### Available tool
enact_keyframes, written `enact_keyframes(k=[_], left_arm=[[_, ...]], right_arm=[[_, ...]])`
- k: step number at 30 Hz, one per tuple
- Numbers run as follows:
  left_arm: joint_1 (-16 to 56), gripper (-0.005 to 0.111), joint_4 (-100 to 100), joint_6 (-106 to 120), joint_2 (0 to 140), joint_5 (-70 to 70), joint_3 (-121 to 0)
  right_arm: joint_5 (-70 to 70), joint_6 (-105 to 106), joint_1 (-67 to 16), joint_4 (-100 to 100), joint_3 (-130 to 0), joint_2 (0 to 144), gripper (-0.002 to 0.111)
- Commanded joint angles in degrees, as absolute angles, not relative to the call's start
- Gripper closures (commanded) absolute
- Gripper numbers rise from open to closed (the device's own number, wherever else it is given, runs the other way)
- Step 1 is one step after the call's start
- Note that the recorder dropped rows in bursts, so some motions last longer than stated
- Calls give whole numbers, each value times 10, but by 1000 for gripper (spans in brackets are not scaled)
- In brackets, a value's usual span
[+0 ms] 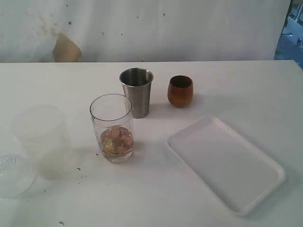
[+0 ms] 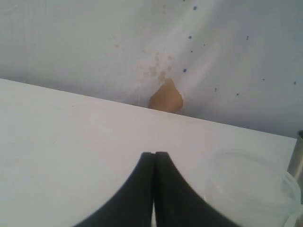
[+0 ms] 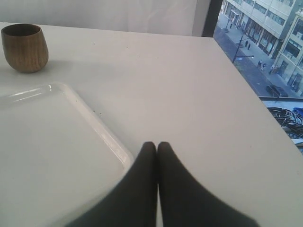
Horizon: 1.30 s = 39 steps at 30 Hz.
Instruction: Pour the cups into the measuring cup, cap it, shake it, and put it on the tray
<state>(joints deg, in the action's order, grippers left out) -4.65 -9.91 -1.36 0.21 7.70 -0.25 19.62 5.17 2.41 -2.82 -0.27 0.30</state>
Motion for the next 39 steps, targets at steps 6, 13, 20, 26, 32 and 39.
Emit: enact_keyframes(k=[6,13,20,26,32,39], left_arm=[[-45,107,-85,0,0,74,0],[-45,107,-41,72,0,0,0],[-45,107,-47,58,0,-156,0],[-45,107,-55,-67,0,-190,0],[-45,107,-49,-244,0,-211,0],[-45,107,25,-250,34,40,-108]], right_arm=[[194,47,28,-32,0,0,108],[194,47,28,-32,0,0,108],[195,47,28,-32,0,0,108],[195,47,28,-29,0,0,108],[195,47,28,-29,0,0,108],[195,47,28,-29,0,0,108]])
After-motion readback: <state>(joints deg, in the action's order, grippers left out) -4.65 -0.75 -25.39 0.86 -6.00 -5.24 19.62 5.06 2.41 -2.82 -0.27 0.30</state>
